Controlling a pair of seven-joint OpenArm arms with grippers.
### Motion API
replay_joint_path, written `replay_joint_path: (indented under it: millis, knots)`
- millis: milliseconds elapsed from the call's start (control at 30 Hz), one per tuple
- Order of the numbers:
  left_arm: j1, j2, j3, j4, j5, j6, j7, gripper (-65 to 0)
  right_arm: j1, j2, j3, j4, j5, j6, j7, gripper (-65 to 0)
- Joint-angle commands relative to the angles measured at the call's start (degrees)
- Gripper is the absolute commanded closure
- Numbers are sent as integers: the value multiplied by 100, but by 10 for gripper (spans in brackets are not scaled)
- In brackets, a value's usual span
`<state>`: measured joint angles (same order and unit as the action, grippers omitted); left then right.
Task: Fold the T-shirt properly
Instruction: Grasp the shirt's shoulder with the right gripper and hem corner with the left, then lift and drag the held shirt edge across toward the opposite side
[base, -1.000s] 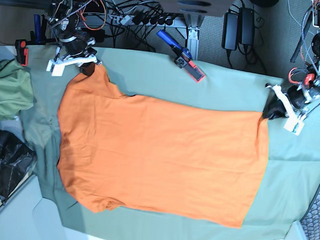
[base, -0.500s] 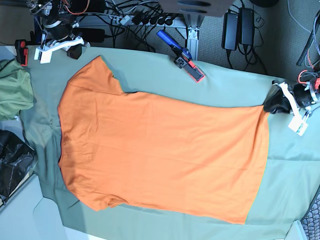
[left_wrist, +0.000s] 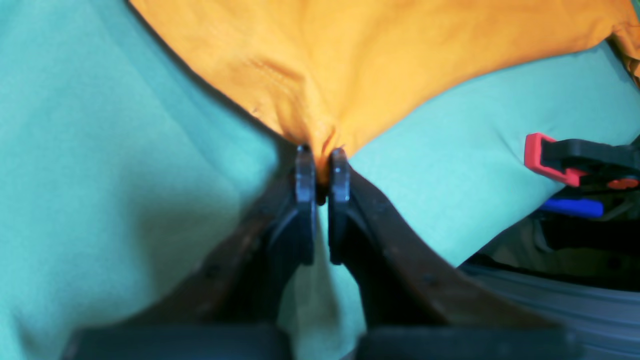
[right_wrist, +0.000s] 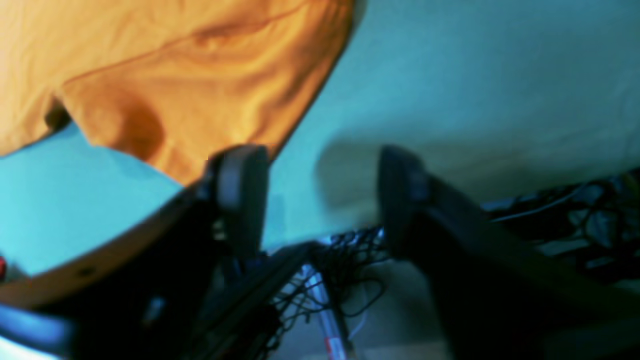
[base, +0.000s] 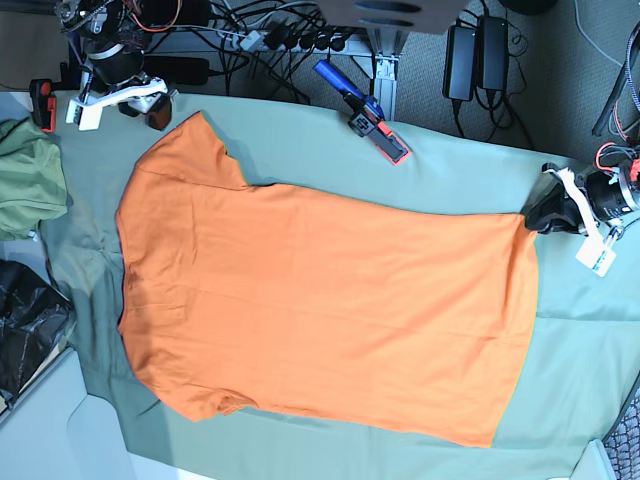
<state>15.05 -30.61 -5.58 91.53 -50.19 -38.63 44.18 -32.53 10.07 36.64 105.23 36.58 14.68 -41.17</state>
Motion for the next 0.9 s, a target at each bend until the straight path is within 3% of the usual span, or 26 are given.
replay_joint_path:
  millis: [0, 233, 333, 733, 800, 867]
  knots:
    - [-57, -98, -44, 87, -98, -137, -59, 0, 44, -28, 42, 98, 94, 417, 83, -369]
    - [-39, -103, -44, 87, -101, -137, 13, 0, 455, -549, 35, 81, 127, 407, 66, -369]
    - [39, -120, -44, 87, -105, -137, 66, 0, 592, -710, 35, 28, 28, 190, 66, -369]
    - [146, -118, -44, 87, -105, -137, 63, 0, 1005, -826, 35, -726, 170, 181, 81, -364]
    - [146, -116, -44, 87, -105, -137, 63, 0, 1040, -835, 28, -737, 203, 181, 83, -302]
    - [146, -116, -44, 87, -103, -137, 63, 0, 1045, -833, 24, -737, 201, 184, 81, -178]
